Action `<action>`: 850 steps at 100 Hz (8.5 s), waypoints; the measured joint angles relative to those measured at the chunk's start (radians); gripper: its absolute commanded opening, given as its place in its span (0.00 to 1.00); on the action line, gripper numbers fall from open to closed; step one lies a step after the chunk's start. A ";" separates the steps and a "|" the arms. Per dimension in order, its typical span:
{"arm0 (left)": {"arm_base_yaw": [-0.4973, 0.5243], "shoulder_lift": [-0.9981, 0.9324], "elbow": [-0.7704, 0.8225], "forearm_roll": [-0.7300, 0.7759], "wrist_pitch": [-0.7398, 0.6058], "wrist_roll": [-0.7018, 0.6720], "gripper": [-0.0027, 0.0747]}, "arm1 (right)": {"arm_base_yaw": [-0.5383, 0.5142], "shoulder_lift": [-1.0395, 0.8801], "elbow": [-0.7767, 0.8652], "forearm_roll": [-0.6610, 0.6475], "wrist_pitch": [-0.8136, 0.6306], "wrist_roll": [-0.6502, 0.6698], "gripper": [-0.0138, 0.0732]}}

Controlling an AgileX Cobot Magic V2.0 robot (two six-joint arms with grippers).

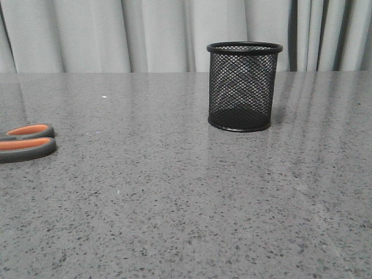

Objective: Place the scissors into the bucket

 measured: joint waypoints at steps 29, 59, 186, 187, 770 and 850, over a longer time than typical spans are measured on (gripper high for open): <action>0.000 0.000 0.000 0.000 0.000 0.000 0.01 | 0.000 0.000 0.000 0.000 0.000 -0.004 0.08; 0.000 0.000 0.000 0.000 0.000 0.000 0.01 | 0.000 0.000 0.000 0.000 0.000 -0.004 0.08; 0.000 0.000 0.000 -0.205 -0.002 0.000 0.01 | 0.000 0.000 0.000 0.211 -0.099 -0.004 0.08; 0.000 0.000 0.000 -0.209 -0.002 0.000 0.01 | 0.000 0.000 0.000 0.219 -0.101 -0.004 0.08; -0.137 1.605 -1.164 -0.152 1.101 1.397 0.10 | 0.000 0.719 -0.778 0.364 0.624 -0.051 0.62; -0.166 1.409 -1.575 -0.136 1.153 1.143 0.01 | 0.000 0.719 -0.778 0.415 0.611 -0.070 0.62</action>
